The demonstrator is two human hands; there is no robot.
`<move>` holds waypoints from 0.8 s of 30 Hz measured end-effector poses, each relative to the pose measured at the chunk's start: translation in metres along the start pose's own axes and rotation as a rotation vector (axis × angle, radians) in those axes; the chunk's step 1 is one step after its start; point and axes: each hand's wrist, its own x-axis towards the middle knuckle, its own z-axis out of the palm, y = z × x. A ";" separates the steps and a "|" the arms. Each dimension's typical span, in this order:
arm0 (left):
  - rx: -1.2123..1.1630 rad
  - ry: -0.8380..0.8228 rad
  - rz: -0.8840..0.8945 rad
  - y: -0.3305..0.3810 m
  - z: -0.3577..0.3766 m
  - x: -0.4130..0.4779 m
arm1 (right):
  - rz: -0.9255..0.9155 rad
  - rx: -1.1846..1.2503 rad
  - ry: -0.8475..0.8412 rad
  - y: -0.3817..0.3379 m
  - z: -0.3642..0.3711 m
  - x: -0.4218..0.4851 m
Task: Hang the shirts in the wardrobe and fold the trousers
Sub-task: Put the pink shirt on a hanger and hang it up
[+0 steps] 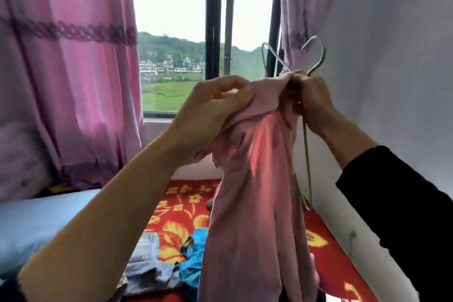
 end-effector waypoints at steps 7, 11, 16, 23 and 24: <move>0.489 -0.360 -0.036 -0.044 0.035 -0.031 | 0.070 0.195 -0.274 0.021 0.002 -0.022; 0.524 -0.385 -0.254 -0.084 0.018 -0.044 | 0.194 -0.076 -0.473 0.050 -0.009 -0.039; 0.715 0.156 -0.381 -0.120 -0.011 -0.036 | 0.218 -0.181 -0.748 0.052 -0.023 -0.054; 0.182 -0.205 -0.433 -0.154 0.016 -0.028 | 0.212 -0.177 -0.918 0.037 -0.032 -0.054; 0.182 -0.211 -0.432 -0.157 0.017 -0.026 | 0.211 -0.194 -0.911 0.036 -0.036 -0.053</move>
